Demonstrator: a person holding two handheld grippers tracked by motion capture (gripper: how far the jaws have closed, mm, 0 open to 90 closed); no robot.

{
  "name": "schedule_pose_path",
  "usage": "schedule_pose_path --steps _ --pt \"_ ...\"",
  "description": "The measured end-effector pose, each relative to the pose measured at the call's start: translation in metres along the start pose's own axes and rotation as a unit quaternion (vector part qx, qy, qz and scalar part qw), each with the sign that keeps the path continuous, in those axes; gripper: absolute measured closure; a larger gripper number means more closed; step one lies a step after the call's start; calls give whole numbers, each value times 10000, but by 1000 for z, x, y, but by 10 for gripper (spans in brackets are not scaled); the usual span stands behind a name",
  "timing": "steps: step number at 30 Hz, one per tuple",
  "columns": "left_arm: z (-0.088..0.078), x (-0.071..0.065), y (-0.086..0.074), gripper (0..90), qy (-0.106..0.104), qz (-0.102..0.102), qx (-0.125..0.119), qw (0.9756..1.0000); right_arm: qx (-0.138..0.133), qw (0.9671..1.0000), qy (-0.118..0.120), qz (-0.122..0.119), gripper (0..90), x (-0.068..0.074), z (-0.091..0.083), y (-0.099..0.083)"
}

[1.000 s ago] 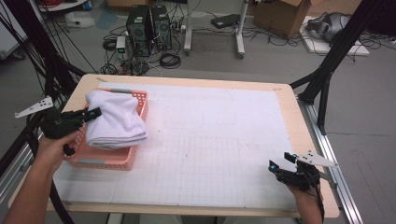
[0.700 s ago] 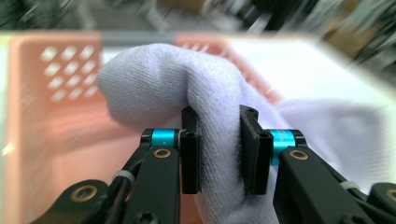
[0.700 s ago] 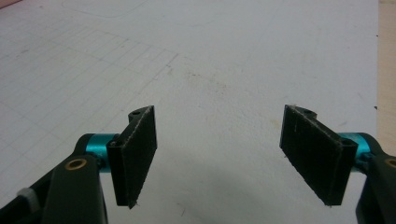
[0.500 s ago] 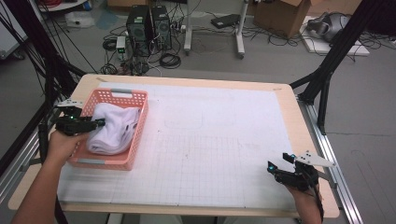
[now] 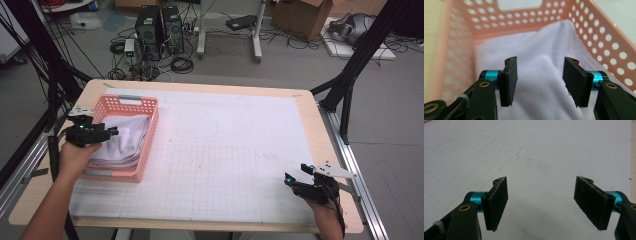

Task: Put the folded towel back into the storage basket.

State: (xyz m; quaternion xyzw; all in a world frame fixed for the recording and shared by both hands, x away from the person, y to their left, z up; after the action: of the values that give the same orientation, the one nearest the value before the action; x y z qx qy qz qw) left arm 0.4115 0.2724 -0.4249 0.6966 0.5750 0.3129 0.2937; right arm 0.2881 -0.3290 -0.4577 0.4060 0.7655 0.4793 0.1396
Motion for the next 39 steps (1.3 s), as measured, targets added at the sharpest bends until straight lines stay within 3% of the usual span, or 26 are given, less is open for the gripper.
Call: schedule_pose_path --steps 3,5,6,9,11,13,14,15,16,18,21,22,23,24,26,27,29,30,31,32,33,34,35,37,38,39 --pt "19 -10 -8 416 126 220 462 9986 13 10000 -7 -31 263 0 1 0" --pt "32 -13 -15 370 302 436 840 9950 9 10000 1 21 263 -1 0 -1" --pt "32 -13 -15 351 302 436 840 9950 9 10000 0 8 263 -1 0 -1" --pt "35 -23 -16 352 262 727 933 9926 6 10000 20 5 263 -2 0 -1" --pt "33 -26 -17 377 -60 730 979 9925 -8 10000 10 10 263 -2 0 -1" --pt "30 -27 -17 334 -456 689 975 9918 -9 10000 11 39 263 -3 1 -1" --pt "30 -27 -17 320 -456 689 975 9918 -3 10000 14 36 263 -3 1 -1" --pt "30 -29 -18 319 -603 773 967 9905 1 10000 14 45 263 -2 1 -1" --pt "31 -27 -19 321 -498 834 968 9906 0 10000 11 25 263 -2 1 -1" --pt "33 -22 -19 359 -18 885 1001 9910 2 10000 17 37 263 -3 0 -1" --pt "32 -17 -16 322 469 910 941 9903 -25 10000 8 44 263 -3 -1 -1" --pt "32 -17 -16 300 469 910 941 9903 -35 10000 12 18 263 -3 -1 0" --pt "27 -11 -10 305 720 782 676 9920 -38 10000 17 35 263 -2 -1 0" --pt "21 -8 -6 337 742 653 399 9943 -43 10000 25 35 263 -1 -2 0" --pt "7 -6 4 322 475 217 -239 9983 -73 10000 18 11 263 -2 -3 1" --pt "0 -5 8 321 325 27 -515 9981 -73 10000 10 29 263 -2 -3 1" --pt "-15 -6 15 290 78 -232 -1068 9940 -72 10000 6 13 263 -2 -3 1" --pt "-15 -6 15 289 78 -232 -1068 9940 -68 10000 11 18 263 -2 -3 1" --pt "-24 -9 17 280 -67 -377 -1315 9906 -66 10000 16 11 263 -1 -3 2" --pt "-42 -17 18 277 -372 -688 -1786 9808 -58 10000 27 -25 263 -1 -2 2" --pt "-50 -23 17 282 -473 -727 -2000 9759 -58 10000 29 -16 263 0 -2 2" --pt "-56 -31 15 279 -563 -749 -2132 9725 -71 10000 32 -21 263 0 -2 3" --pt "-56 -31 15 267 -563 -749 -2132 9725 -68 10000 32 -31 263 0 -3 3" --pt "-66 -46 12 250 -761 -811 -2310 9666 -89 9999 44 -23 263 0 -2 3" --pt "-76 -61 11 198 -895 -802 -2528 9600 -68 10000 42 -57 262 -1 -1 3" --pt "-76 -61 11 177 -895 -802 -2528 9600 -68 10000 42 -57 262 -1 -1 3"
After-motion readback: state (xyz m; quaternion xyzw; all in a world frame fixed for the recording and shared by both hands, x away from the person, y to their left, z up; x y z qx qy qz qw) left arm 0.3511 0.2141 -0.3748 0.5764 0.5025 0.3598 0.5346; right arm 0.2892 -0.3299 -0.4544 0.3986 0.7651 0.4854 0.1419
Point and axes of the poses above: each handheld gripper's, and its own axes: z roughly forward along the jaws, y roughly out of its top, x roughly to its left, the point moved 6 cm from there along z, roughly forward along the jaws, and after that the axes turned 14 degrees about y, right-handed, at the moved point
